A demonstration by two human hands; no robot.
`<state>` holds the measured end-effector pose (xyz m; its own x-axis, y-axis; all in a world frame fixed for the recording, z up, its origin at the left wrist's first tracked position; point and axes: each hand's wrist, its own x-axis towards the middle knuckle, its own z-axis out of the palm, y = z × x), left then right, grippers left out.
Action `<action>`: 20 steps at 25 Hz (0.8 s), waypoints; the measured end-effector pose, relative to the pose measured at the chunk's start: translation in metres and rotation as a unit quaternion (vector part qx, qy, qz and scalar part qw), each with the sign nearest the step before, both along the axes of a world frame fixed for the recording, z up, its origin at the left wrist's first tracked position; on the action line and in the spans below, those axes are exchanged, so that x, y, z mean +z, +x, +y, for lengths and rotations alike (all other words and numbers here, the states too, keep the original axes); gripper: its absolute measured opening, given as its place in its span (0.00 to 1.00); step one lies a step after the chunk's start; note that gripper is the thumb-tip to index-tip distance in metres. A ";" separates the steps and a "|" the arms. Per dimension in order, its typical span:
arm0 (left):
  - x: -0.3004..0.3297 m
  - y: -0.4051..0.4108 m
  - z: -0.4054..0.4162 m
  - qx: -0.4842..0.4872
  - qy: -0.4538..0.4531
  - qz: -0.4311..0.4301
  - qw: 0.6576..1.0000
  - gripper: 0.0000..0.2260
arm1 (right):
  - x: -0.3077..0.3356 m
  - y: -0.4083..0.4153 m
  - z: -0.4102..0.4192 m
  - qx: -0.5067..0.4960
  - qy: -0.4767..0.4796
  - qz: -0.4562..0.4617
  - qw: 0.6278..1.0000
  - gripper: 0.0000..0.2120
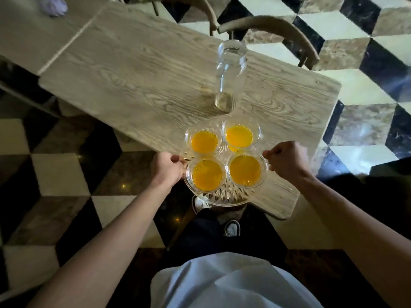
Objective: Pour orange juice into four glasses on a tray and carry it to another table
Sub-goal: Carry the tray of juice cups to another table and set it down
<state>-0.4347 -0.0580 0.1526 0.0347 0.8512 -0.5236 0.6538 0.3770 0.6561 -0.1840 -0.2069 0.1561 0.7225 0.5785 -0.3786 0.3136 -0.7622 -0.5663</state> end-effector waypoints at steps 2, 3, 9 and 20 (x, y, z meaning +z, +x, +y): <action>0.003 -0.027 0.005 0.032 -0.002 0.003 0.999 0.06 | 0.001 -0.017 0.023 0.038 -0.001 0.010 0.999 0.12; 0.005 -0.038 0.007 0.049 -0.003 0.007 0.999 0.04 | 0.002 -0.025 0.034 0.052 -0.003 0.014 0.999 0.12; 0.010 -0.117 0.038 0.162 -0.012 -0.009 0.987 0.10 | 0.006 -0.091 0.118 0.140 -0.005 0.017 0.990 0.12; 0.011 -0.280 0.141 0.264 -0.003 -0.024 0.964 0.14 | 0.005 -0.241 0.288 0.256 -0.009 -0.007 0.967 0.11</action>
<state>-0.7144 0.0834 0.1636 -0.3792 0.7536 -0.5369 0.3387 0.6530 0.6774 -0.4254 0.0812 0.1607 0.3486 0.8548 -0.3844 0.6602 -0.5151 -0.5466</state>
